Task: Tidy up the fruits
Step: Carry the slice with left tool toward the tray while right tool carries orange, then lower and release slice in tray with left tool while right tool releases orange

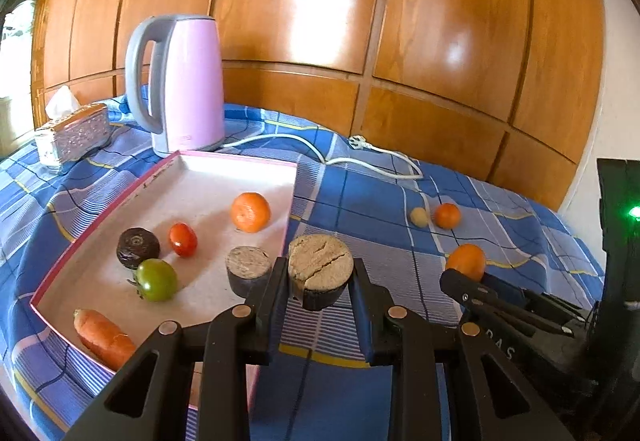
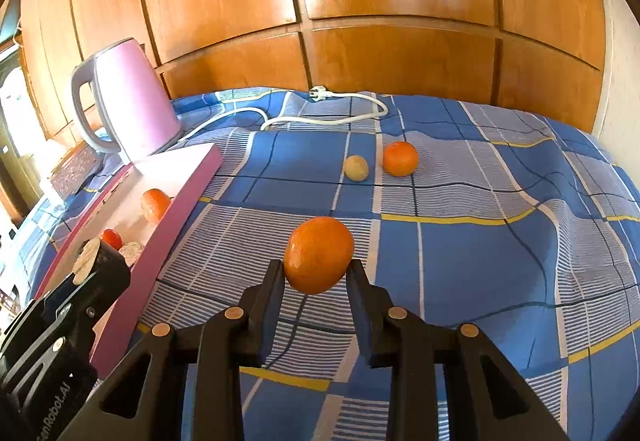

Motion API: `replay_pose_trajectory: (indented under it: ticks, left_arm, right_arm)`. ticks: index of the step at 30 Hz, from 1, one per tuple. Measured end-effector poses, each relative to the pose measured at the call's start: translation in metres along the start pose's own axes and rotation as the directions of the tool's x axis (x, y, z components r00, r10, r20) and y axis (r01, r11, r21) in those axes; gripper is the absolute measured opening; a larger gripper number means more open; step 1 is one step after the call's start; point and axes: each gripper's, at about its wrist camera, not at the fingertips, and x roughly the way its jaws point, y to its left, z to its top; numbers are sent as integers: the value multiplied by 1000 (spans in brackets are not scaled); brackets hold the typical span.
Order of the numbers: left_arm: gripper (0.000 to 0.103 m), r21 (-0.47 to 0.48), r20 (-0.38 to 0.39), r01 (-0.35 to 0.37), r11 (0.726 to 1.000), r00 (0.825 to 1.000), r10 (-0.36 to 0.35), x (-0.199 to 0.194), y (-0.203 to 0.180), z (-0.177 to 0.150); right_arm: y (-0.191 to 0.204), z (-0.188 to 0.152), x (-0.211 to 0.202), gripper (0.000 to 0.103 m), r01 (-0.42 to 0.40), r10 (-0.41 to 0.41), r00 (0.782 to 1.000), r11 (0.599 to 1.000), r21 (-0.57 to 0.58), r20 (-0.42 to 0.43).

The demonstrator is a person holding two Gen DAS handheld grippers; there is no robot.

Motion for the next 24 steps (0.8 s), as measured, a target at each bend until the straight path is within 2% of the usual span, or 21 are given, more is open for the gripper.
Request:
replay_pose_trajectory:
  ticks: [6, 13, 19, 24]
  left_arm:
    - [29, -73, 5, -47, 996, 999, 48, -3, 21, 4]
    - [29, -180, -13, -99, 979, 995, 98, 0, 56, 13]
    - [30, -205, -1, -139, 969, 990, 142, 4, 77, 24]
    - [30, -258, -3, -197, 946, 979, 203, 9, 98, 28]
  right_arm:
    - [13, -2, -5, 32, -23, 24, 1000, 999, -39, 19]
    - [24, -4, -7, 32, -66, 67, 998, 996, -51, 11]
    - [40, -1, -2, 32, -135, 135, 991, 990, -35, -4]
    - [64, 1, 4, 32, -191, 190, 981, 980, -60, -21]
